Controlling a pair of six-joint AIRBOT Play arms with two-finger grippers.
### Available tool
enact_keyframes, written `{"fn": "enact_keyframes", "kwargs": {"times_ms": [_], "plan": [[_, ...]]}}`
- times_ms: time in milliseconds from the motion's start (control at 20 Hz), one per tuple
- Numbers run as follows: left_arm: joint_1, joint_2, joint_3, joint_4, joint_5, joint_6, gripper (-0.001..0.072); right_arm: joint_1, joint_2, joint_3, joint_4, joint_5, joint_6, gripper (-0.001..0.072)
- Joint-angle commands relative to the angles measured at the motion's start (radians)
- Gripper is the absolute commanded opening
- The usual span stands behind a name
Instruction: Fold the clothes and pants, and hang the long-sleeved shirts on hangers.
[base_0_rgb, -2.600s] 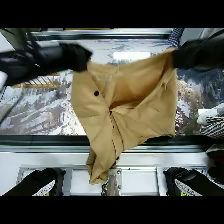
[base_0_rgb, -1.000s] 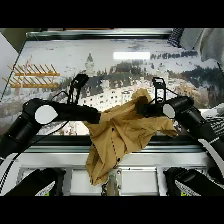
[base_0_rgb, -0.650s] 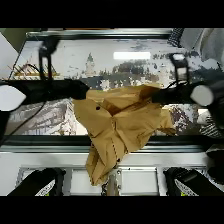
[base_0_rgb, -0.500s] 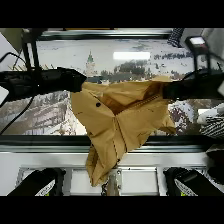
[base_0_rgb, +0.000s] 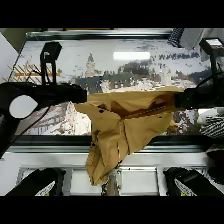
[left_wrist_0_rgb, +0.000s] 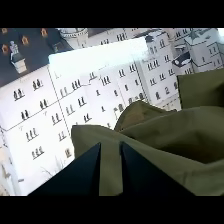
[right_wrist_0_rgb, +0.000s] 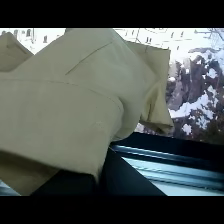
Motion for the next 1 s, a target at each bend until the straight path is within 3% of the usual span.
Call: {"fn": "enact_keyframes", "kwargs": {"times_ms": [0, 250, 300, 350, 400, 650, 950], "plan": [[-0.027, 0.001, -0.08, -0.047, 0.133, -0.037, 0.003, 0.002, -0.011, -0.044, 0.024, -0.015, 0.016, 0.0021], [-0.034, 0.002, -0.079, -0.072, 0.07, -0.025, 0.0032, 0.002, -0.028, -0.047, 0.039, -0.018, 0.029, 0.0022], [-0.034, 0.005, -0.078, -0.102, 0.056, 0.011, 0.0171, 0.002, -0.028, -0.047, 0.039, -0.018, 0.029, 0.0022], [-0.034, 0.014, -0.078, -0.151, 0.06, 0.03, 0.0484, 0.002, -0.028, -0.047, 0.039, -0.018, 0.029, 0.0023], [-0.034, 0.029, -0.078, -0.199, 0.072, 0.039, 0.0648, 0.002, -0.028, -0.047, 0.039, -0.018, 0.029, 0.0023], [-0.032, 0.113, 0.031, -0.234, 0.06, 0.069, 0.0651, 0.002, -0.029, -0.047, 0.039, -0.014, 0.029, 0.0023], [-0.021, 0.119, 0.126, 0.054, 0.057, 0.067, 0.0651, 0.001, -0.029, -0.047, 0.038, -0.014, 0.029, 0.0023]]}}
